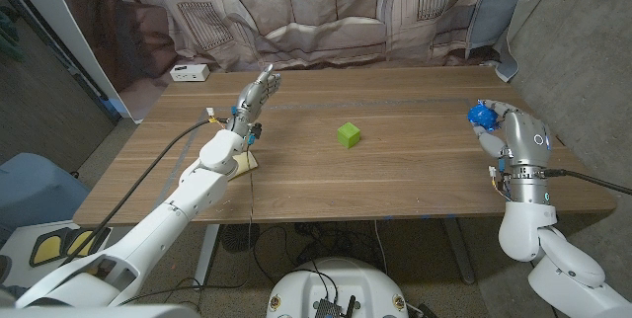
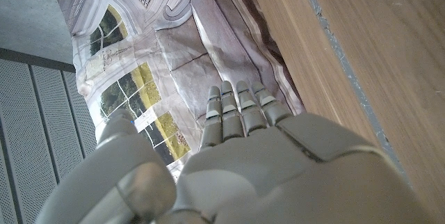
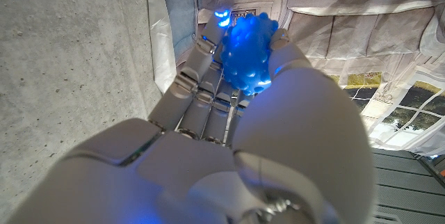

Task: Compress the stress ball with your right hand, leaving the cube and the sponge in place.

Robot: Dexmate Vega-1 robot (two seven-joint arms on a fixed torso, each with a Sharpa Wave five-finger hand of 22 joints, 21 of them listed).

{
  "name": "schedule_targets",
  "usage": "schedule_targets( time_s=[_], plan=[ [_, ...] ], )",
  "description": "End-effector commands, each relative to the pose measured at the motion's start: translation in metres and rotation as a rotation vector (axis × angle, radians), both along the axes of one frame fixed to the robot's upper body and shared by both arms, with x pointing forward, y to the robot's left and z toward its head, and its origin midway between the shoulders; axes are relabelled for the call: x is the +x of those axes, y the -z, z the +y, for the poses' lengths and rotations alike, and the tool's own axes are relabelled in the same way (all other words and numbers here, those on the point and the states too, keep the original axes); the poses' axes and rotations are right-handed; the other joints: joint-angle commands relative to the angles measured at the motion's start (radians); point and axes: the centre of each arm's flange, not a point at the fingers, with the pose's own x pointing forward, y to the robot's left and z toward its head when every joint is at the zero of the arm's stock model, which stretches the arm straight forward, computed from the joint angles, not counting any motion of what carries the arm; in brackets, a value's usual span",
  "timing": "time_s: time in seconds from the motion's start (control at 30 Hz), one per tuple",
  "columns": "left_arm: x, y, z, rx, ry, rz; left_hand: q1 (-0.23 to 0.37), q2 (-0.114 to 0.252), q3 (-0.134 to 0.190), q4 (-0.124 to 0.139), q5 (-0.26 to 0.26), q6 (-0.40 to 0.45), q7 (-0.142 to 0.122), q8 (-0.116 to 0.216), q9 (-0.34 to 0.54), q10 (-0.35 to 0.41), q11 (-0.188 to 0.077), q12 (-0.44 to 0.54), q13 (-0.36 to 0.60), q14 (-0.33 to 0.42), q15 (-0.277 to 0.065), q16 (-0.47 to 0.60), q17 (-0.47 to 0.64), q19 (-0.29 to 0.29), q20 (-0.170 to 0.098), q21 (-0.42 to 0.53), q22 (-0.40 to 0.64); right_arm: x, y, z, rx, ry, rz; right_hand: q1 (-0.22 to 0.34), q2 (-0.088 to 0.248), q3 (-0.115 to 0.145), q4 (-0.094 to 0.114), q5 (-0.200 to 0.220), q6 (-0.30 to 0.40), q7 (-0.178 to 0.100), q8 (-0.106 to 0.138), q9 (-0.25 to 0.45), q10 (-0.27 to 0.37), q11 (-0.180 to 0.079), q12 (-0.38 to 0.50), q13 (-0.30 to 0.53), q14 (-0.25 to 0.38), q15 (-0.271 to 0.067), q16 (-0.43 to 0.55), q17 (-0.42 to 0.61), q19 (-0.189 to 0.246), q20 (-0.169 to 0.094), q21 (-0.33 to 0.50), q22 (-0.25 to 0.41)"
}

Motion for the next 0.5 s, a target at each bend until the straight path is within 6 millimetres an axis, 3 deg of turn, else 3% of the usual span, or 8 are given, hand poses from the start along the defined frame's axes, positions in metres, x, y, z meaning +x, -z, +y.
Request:
schedule_targets(
  time_s=[0.03, 0.5],
  plan=[
    [-0.0014, -0.0092, -0.0019, 0.018, 0.001, -0.011, -0.001, 0.005, 0.003, -0.006, -0.003, 0.009, 0.0, -0.004, 0.005, 0.007, -0.003, -0.001, 0.003, 0.011, 0.002, -0.002, 0.002, 0.001, 0.01, -0.003, 0.006, -0.001, 0.002, -0.0009, 0.0, 0.005, 0.006, 0.0, 0.014, -0.011, 0.001, -0.003, -0.022, 0.002, -0.002, 0.003, -0.019, 0.005, -0.005, 0.004, -0.034, -0.036, -0.015, 0.005, -0.024, 0.007, -0.012, 0.001],
    [0.0009, -0.0157, -0.0039, 0.032, 0.01, -0.009, -0.001, 0.006, 0.004, -0.007, -0.003, 0.011, 0.001, -0.003, 0.005, 0.006, 0.002, -0.001, 0.003, 0.013, 0.003, -0.002, 0.002, 0.001, 0.01, -0.003, 0.006, -0.0052, 0.0034, -0.0004, 0.0, 0.007, 0.026, -0.063, -0.021, -0.041, 0.009, -0.01, -0.104, 0.018, -0.007, 0.003, -0.101, 0.024, -0.013, 0.005, -0.123, -0.006, -0.063, -0.008, -0.087, 0.024, -0.053, -0.005]
  ],
)
